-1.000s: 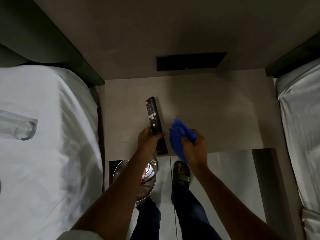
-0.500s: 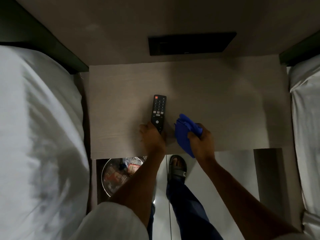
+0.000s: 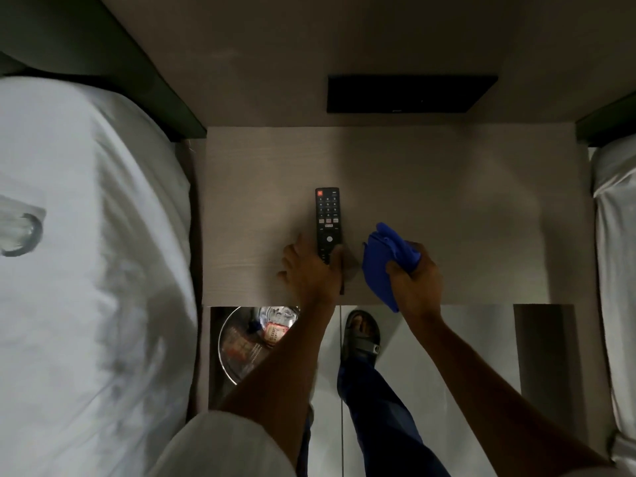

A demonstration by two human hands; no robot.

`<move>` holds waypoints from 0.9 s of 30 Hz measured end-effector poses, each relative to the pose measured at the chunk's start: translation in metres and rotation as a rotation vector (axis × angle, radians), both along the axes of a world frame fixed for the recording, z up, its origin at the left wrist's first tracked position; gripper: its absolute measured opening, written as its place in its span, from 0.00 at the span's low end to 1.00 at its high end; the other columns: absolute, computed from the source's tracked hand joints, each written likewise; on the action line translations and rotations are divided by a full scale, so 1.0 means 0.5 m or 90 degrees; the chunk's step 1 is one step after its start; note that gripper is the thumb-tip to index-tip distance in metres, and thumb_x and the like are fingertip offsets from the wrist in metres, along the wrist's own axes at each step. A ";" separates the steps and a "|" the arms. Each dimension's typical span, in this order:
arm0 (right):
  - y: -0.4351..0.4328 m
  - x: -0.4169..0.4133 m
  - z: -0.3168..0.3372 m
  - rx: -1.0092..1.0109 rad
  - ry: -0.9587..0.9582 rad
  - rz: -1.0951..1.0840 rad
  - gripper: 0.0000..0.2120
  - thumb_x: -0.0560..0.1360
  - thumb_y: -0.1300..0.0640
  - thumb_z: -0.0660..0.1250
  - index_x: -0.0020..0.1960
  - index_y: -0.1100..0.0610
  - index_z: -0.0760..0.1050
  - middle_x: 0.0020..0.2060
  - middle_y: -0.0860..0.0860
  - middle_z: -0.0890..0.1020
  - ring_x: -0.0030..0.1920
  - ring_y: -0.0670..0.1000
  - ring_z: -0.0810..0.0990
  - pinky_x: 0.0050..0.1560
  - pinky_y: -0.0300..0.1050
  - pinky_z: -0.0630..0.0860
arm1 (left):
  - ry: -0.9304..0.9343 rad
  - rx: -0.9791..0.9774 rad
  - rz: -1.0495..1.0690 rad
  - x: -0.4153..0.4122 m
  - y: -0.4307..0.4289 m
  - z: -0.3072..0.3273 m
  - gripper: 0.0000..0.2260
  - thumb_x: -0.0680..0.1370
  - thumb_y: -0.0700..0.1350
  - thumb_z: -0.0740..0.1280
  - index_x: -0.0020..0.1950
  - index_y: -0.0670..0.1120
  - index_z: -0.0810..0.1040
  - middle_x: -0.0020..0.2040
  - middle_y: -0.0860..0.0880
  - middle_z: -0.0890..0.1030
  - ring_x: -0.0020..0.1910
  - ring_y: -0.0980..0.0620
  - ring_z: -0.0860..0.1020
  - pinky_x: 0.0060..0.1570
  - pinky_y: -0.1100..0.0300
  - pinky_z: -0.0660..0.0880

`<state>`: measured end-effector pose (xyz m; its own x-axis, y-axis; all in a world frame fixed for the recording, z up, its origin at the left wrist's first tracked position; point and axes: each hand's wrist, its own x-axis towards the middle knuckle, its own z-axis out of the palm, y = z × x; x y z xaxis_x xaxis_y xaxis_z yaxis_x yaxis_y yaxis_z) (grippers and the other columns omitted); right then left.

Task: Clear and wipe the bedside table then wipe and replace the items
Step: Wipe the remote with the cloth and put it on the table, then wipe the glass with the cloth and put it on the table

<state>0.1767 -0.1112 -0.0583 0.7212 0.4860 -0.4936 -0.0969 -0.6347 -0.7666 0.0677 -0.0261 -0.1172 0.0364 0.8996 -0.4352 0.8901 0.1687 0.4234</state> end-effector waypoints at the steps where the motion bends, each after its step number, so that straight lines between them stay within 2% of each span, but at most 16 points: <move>1: 0.005 -0.008 0.008 -0.011 -0.008 -0.005 0.18 0.72 0.65 0.66 0.59 0.53 0.70 0.42 0.49 0.77 0.37 0.47 0.77 0.33 0.35 0.69 | 0.010 0.038 -0.004 -0.018 0.010 0.019 0.32 0.75 0.62 0.65 0.73 0.46 0.64 0.68 0.41 0.70 0.66 0.41 0.70 0.62 0.45 0.66; 4: 0.029 -0.036 0.031 -0.013 0.007 -0.021 0.33 0.69 0.65 0.70 0.70 0.54 0.59 0.53 0.49 0.72 0.42 0.40 0.74 0.35 0.33 0.70 | 0.014 0.185 0.000 -0.083 0.057 0.076 0.23 0.78 0.59 0.62 0.68 0.48 0.71 0.63 0.43 0.76 0.60 0.43 0.75 0.57 0.47 0.69; 7: 0.064 -0.072 0.046 0.012 0.064 -0.018 0.42 0.67 0.66 0.73 0.72 0.50 0.54 0.61 0.52 0.70 0.51 0.51 0.77 0.48 0.45 0.76 | -0.009 0.369 -0.011 -0.167 0.121 0.133 0.16 0.77 0.51 0.62 0.62 0.48 0.75 0.58 0.43 0.78 0.55 0.42 0.77 0.52 0.48 0.71; 10: 0.096 -0.125 0.074 0.024 0.059 -0.002 0.41 0.68 0.64 0.72 0.72 0.48 0.53 0.65 0.56 0.69 0.58 0.56 0.75 0.56 0.54 0.76 | 0.040 0.468 0.039 -0.272 0.204 0.205 0.15 0.79 0.50 0.58 0.62 0.48 0.76 0.59 0.43 0.78 0.58 0.41 0.75 0.53 0.48 0.70; 13: 0.115 -0.170 0.105 0.038 0.011 0.000 0.38 0.69 0.59 0.72 0.72 0.48 0.55 0.66 0.57 0.70 0.62 0.58 0.74 0.61 0.62 0.74 | 0.108 0.556 0.238 -0.375 0.297 0.279 0.17 0.81 0.56 0.57 0.66 0.51 0.74 0.63 0.46 0.75 0.64 0.43 0.73 0.58 0.46 0.67; 15: 0.126 -0.187 0.116 0.052 0.020 -0.005 0.41 0.67 0.56 0.77 0.72 0.52 0.56 0.67 0.57 0.70 0.63 0.58 0.73 0.63 0.62 0.72 | 0.098 0.533 0.355 -0.432 0.355 0.319 0.23 0.78 0.60 0.59 0.70 0.52 0.69 0.69 0.47 0.70 0.69 0.44 0.68 0.62 0.46 0.65; 17: 0.137 -0.198 0.128 0.053 0.064 0.004 0.46 0.65 0.58 0.78 0.73 0.56 0.54 0.67 0.54 0.69 0.62 0.56 0.72 0.63 0.56 0.71 | 0.052 0.402 0.484 -0.471 0.412 0.341 0.32 0.74 0.61 0.65 0.75 0.51 0.61 0.73 0.44 0.64 0.72 0.44 0.64 0.66 0.45 0.63; 20: 0.143 -0.212 0.140 0.086 0.133 0.019 0.42 0.63 0.66 0.78 0.71 0.59 0.59 0.60 0.51 0.71 0.57 0.54 0.75 0.50 0.48 0.75 | -0.077 0.150 0.649 -0.508 0.463 0.342 0.45 0.71 0.60 0.72 0.78 0.47 0.51 0.76 0.42 0.60 0.74 0.43 0.61 0.71 0.50 0.60; 22: 0.143 -0.216 0.145 0.103 0.139 0.008 0.39 0.61 0.66 0.80 0.65 0.59 0.64 0.57 0.52 0.76 0.53 0.55 0.79 0.41 0.44 0.77 | -0.191 0.068 0.650 -0.526 0.477 0.334 0.45 0.71 0.55 0.73 0.79 0.45 0.50 0.77 0.43 0.61 0.74 0.42 0.63 0.72 0.49 0.62; 23: 0.145 -0.218 0.146 0.107 0.148 -0.006 0.37 0.61 0.66 0.79 0.64 0.60 0.65 0.55 0.52 0.77 0.50 0.54 0.80 0.39 0.43 0.77 | -0.260 0.037 0.659 -0.531 0.480 0.335 0.44 0.70 0.51 0.74 0.78 0.46 0.52 0.76 0.44 0.64 0.72 0.42 0.67 0.69 0.47 0.68; 24: 0.151 -0.223 0.148 0.110 0.169 -0.017 0.34 0.62 0.66 0.79 0.62 0.60 0.66 0.54 0.52 0.78 0.48 0.54 0.80 0.39 0.44 0.78 | -0.311 0.013 0.671 -0.533 0.479 0.341 0.43 0.69 0.47 0.76 0.77 0.46 0.54 0.73 0.45 0.67 0.68 0.42 0.72 0.61 0.46 0.75; 25: 0.157 -0.232 0.151 0.116 0.196 -0.018 0.31 0.63 0.66 0.78 0.62 0.60 0.69 0.54 0.53 0.79 0.49 0.55 0.81 0.42 0.49 0.80 | -0.341 0.007 0.659 -0.529 0.471 0.349 0.39 0.68 0.43 0.76 0.74 0.44 0.58 0.68 0.46 0.71 0.61 0.44 0.75 0.48 0.47 0.80; 26: 0.165 -0.245 0.153 0.116 0.209 -0.015 0.30 0.63 0.64 0.78 0.63 0.58 0.71 0.54 0.54 0.81 0.50 0.57 0.81 0.47 0.54 0.80 | -0.354 0.015 0.634 -0.519 0.457 0.357 0.34 0.68 0.40 0.75 0.70 0.43 0.63 0.63 0.45 0.72 0.56 0.45 0.76 0.33 0.53 0.80; 27: 0.173 -0.260 0.159 0.116 0.192 -0.005 0.30 0.63 0.60 0.79 0.62 0.56 0.73 0.54 0.54 0.81 0.51 0.57 0.81 0.51 0.57 0.80 | -0.370 0.034 0.604 -0.502 0.437 0.367 0.29 0.68 0.38 0.75 0.66 0.42 0.67 0.59 0.45 0.74 0.51 0.45 0.76 0.23 0.59 0.76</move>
